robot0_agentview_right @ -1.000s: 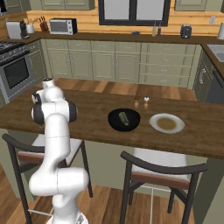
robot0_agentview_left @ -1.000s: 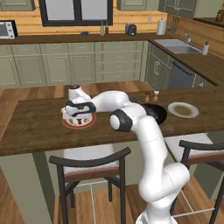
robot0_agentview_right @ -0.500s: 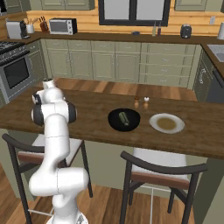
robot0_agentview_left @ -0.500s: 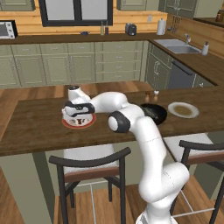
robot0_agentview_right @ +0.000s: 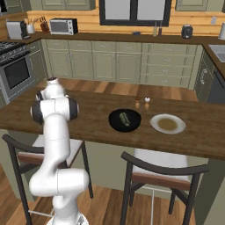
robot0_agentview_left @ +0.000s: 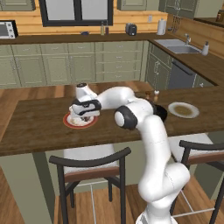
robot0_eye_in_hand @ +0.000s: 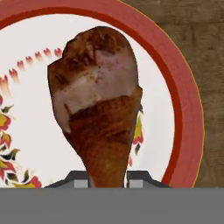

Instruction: Pick the chicken drumstick and cucumber from their plates and place them in the bowl. Then put the bowl in the fridge.

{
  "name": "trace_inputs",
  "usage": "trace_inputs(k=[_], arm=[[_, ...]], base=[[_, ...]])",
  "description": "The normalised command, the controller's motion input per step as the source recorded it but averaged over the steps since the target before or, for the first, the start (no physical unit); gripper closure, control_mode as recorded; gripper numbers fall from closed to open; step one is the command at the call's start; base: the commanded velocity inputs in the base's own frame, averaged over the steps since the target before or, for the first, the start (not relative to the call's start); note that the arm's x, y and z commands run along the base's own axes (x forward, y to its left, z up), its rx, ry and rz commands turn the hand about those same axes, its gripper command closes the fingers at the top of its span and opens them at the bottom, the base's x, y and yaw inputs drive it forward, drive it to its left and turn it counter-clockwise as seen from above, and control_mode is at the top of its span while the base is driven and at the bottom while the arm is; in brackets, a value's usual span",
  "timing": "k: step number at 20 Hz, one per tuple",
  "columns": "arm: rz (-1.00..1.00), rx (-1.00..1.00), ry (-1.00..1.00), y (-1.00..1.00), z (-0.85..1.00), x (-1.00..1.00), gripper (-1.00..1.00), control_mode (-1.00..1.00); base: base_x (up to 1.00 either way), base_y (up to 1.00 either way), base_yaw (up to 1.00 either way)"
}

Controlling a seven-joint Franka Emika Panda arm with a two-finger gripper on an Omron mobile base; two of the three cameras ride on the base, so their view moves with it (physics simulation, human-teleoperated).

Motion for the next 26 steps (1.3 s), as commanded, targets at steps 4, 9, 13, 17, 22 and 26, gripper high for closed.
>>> trace_inputs(k=[4, 9, 13, 17, 22, 26], arm=[[0.13, 0.1, -0.24, -0.85, 0.99, -0.97, 1.0, -1.0], [0.2, 0.12, -0.24, -1.0, 0.66, -1.0, 1.0, -1.0], [0.16, 0.12, -0.16, -1.0, 0.37, -0.97, 1.0, -1.0], [0.07, 0.09, 0.0, -1.0, 0.39, -0.44, 1.0, -1.0], [0.01, 0.02, 0.15, -1.0, 0.46, 0.01, 1.0, -1.0], [0.0, 0.0, 0.23, -1.0, 0.42, 0.16, 1.0, -1.0]], base=[[0.0, 0.0, 0.0], [0.0, 0.0, 0.0], [0.0, 0.0, 0.0], [0.0, 0.0, 0.0], [0.0, 0.0, 0.0], [0.0, 0.0, 0.0]])
